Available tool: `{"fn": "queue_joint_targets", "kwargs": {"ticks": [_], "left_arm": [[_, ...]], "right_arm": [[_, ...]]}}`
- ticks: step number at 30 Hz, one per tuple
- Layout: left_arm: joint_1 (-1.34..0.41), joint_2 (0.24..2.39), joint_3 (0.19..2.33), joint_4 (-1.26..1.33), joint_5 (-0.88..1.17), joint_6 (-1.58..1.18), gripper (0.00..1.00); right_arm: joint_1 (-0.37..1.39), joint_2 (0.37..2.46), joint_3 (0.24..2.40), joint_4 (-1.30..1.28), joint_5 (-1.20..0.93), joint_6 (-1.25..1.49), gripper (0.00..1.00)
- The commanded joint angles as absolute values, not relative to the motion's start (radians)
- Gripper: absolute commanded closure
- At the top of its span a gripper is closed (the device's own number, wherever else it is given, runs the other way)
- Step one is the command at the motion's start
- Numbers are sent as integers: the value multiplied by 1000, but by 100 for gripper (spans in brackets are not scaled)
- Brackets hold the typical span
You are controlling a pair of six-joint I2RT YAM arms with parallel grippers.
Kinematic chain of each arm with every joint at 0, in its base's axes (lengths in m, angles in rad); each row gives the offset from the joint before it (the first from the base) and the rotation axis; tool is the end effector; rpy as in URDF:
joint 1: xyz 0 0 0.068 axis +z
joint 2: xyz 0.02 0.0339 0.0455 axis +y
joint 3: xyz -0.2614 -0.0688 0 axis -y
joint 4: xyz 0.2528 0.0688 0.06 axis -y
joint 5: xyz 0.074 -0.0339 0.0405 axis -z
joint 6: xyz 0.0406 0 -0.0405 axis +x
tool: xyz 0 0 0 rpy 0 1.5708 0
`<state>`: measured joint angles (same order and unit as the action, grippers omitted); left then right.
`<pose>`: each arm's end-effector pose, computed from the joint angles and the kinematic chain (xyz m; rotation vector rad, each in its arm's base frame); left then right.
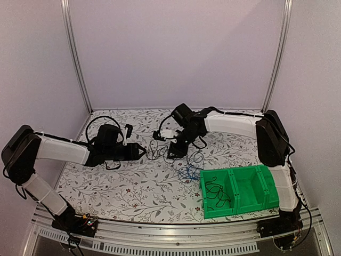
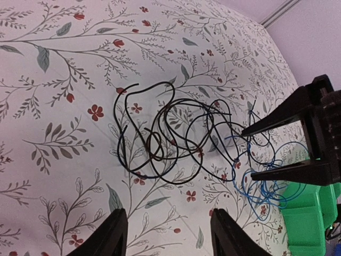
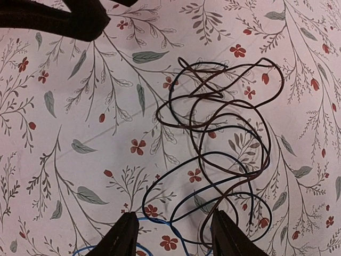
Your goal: Untangle the cables
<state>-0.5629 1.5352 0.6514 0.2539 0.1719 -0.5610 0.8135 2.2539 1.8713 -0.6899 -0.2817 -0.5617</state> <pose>0.2581 -0.1711 0.1502 0.1034 2.3099 -0.7943 0.3325 0.3681 0.1783 -1.7536 1.9846 0.4568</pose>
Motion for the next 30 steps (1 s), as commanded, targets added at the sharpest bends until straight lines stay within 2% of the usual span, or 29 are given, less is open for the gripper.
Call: {"fn": "queue_joint_targets", "kwargs": {"ticks": [1,3,8,13,18,25,30], "left_arm": [[-568,1526,642,305,180,-569,47],[-569,1547,650,307,186,-568,47],[-575,1584,674,318,198,-566,47],[-580,1611,687,333,199,-572,47],[-581,1668,721,354,203,-575,47],[-582,1827,841,359,175,-598,49],[-582,1906,859,432,167,-625,64]], "right_arm": [[807,2278,1880,-627,-251,-551,57],[808,2279,1882,-618,-238,-549,63],[811,2286,1882,-604,-199,-549,65],[811,2312,1894,-599,-179,-553,74],[814,2307,1926,-621,-173,-544,100],[856,2141,1932,-674,-317,-550,100],[862,2010,1953,-721,-516,-574,100]]}}
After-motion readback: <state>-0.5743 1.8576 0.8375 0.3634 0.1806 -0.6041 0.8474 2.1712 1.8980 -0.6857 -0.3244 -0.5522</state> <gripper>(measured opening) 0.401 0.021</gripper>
